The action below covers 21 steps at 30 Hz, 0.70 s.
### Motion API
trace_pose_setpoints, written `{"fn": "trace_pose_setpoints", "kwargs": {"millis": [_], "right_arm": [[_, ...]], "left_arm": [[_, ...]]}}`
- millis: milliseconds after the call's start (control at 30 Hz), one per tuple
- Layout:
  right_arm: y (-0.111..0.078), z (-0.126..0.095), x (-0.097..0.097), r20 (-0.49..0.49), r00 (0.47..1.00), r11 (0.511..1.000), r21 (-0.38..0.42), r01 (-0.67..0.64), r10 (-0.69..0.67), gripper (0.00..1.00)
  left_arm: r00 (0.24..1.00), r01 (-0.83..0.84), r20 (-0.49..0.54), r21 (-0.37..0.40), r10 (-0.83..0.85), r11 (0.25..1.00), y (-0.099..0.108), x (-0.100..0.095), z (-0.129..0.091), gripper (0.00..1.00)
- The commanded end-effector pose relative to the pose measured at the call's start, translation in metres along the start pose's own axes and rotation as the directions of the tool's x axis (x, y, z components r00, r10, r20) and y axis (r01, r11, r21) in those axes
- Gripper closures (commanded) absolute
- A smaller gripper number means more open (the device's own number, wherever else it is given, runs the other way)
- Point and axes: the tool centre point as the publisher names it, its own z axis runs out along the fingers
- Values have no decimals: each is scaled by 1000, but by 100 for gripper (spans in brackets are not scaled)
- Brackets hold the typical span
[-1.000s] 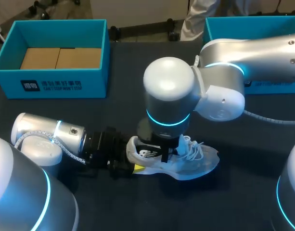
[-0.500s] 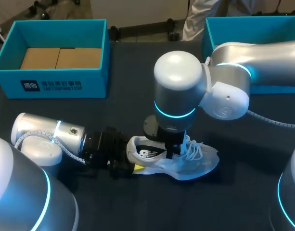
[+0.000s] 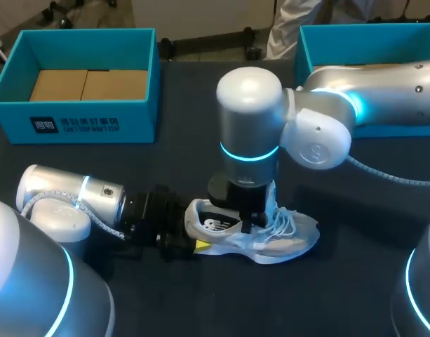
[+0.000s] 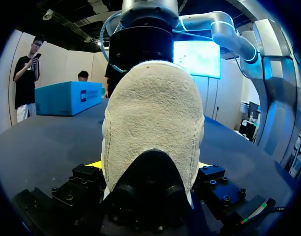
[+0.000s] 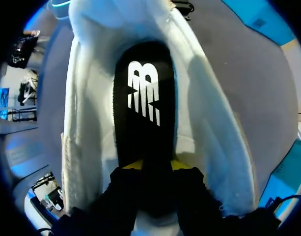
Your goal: Take the shoe out of the shoebox, open the shoe tongue, remove and reinsert the insole, then place the shoe into the shoebox
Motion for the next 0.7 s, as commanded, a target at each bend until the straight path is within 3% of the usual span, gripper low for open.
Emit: {"fn": "trace_pose_setpoints", "kwargs": {"millis": [33, 100, 133, 200, 333, 700], "right_arm": [[-4, 29, 18, -43, 999, 1000, -22, 0, -1, 81], [-7, 30, 24, -59, 998, 1000, -16, -7, 6, 85], [-10, 31, 27, -69, 998, 1000, -27, -11, 9, 94], [-13, 32, 29, -75, 997, 999, -37, -20, 17, 100], [-19, 26, 30, -70, 997, 996, -74, -40, 35, 100], [-26, -38, 33, 53, 998, 950, -311, -20, 38, 100]], "left_arm": [[1000, 0, 3, -1, 0, 1000, 1, 1, 0, 100], [1000, 0, 3, -1, 0, 1000, 1, 1, 0, 100], [1000, 0, 3, -1, 0, 1000, 1, 1, 0, 100], [1000, 0, 3, -1, 0, 1000, 1, 1, 0, 100], [1000, 0, 3, -1, 0, 1000, 1, 1, 0, 100], [1000, 0, 3, -1, 0, 1000, 1, 1, 0, 100]]}}
